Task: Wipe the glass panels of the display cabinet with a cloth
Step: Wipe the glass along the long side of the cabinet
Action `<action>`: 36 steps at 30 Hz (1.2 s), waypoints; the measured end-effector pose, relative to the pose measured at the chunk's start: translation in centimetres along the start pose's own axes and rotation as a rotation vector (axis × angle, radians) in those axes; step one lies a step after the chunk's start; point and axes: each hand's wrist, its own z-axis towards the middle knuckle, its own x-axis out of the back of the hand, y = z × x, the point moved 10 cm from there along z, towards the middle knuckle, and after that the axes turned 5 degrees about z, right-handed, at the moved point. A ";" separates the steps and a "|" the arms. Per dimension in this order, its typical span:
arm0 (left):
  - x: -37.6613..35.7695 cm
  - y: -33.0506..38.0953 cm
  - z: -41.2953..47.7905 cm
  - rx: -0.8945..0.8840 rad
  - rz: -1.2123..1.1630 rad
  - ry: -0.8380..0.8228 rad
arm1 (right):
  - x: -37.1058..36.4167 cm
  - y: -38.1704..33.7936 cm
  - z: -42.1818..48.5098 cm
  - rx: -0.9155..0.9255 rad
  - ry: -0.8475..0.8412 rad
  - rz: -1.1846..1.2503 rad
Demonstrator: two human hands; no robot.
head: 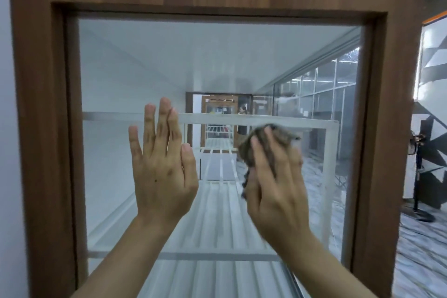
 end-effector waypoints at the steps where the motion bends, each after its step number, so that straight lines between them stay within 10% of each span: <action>1: 0.0 0.1 0.0 -0.001 0.006 0.001 | 0.7 0.9 1.9 -0.068 0.066 0.006; 4: -0.1 0.2 0.0 -0.001 0.011 -0.004 | 0.9 1.4 6.2 -0.202 0.175 0.046; 10: 0.0 1.3 0.2 0.013 -0.015 -0.007 | -0.6 -0.6 -1.0 0.124 -0.102 -0.023; 17: -0.7 5.2 1.2 -0.005 -0.026 -0.011 | 3.1 5.2 6.6 -0.217 0.188 0.046; 22: -1.0 7.9 0.6 -0.145 -0.062 -0.016 | 2.0 3.6 -2.6 0.025 -0.096 -0.067; 29: -1.6 8.1 -0.1 -0.141 0.002 -0.041 | 5.1 8.7 5.5 -0.264 0.192 -0.035; 36: -1.6 7.9 -0.2 -0.155 -0.001 -0.048 | 1.9 4.1 -4.5 -0.026 -0.090 -0.084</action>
